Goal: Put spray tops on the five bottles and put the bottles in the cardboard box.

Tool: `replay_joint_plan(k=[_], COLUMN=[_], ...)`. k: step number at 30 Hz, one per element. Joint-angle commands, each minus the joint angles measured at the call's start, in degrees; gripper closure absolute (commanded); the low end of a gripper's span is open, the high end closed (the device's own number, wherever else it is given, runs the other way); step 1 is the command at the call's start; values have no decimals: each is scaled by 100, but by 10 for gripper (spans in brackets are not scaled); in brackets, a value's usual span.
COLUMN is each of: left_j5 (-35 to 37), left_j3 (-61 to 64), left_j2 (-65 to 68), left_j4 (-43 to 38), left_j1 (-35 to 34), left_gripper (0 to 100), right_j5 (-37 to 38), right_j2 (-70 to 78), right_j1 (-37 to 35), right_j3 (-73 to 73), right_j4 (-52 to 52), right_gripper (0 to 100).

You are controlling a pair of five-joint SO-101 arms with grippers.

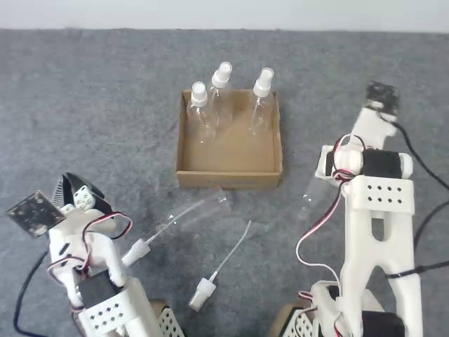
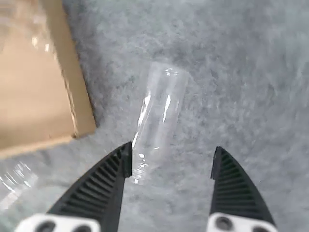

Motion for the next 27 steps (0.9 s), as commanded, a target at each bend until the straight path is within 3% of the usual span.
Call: replay_joint_plan(k=[1, 6, 13, 20, 27], left_j5=[9, 9, 9, 9, 0], left_j3=[-75, -75, -75, -75, -75], left_j2=[-79, -70, -70, -70, -62], left_j4=[26, 26, 35, 35, 35], left_j1=[-9, -9, -9, -9, 0], left_gripper=[988, 988, 988, 988, 988], right_j5=[1424, 2945, 5802, 7745, 9222], right_j2=[-242, -242, -242, -242, -242], right_j1=[84, 84, 92, 92, 75], right_j3=[-404, -396, -396, -387, -44], right_j4=[84, 75, 48, 31, 22], right_gripper=[797, 797, 797, 796, 795])
